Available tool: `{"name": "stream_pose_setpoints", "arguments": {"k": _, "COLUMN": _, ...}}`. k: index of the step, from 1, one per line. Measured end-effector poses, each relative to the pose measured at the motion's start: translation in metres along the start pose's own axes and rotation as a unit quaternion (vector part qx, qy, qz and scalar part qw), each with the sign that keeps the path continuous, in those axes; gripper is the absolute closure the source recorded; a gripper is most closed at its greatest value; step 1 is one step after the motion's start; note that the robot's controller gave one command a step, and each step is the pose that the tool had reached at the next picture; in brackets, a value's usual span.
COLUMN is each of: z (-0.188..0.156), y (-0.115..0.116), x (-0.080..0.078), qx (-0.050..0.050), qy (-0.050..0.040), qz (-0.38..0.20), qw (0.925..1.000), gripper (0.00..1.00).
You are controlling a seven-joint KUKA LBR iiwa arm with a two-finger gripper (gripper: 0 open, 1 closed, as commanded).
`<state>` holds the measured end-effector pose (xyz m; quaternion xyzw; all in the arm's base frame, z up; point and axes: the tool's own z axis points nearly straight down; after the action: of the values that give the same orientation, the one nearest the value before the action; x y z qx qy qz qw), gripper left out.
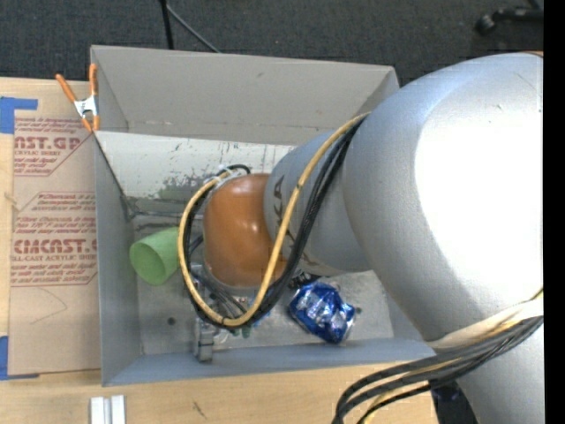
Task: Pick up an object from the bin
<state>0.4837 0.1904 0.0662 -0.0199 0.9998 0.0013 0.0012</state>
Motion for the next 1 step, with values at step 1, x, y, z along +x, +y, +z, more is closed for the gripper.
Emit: {"name": "stream_pose_setpoints", "arguments": {"k": 1, "z": -0.0339, "y": -0.0458, "x": 0.0027, "qx": 0.001, "qy": 0.0008, "qz": -0.148, "qw": 0.9890, "gripper": 0.00}}
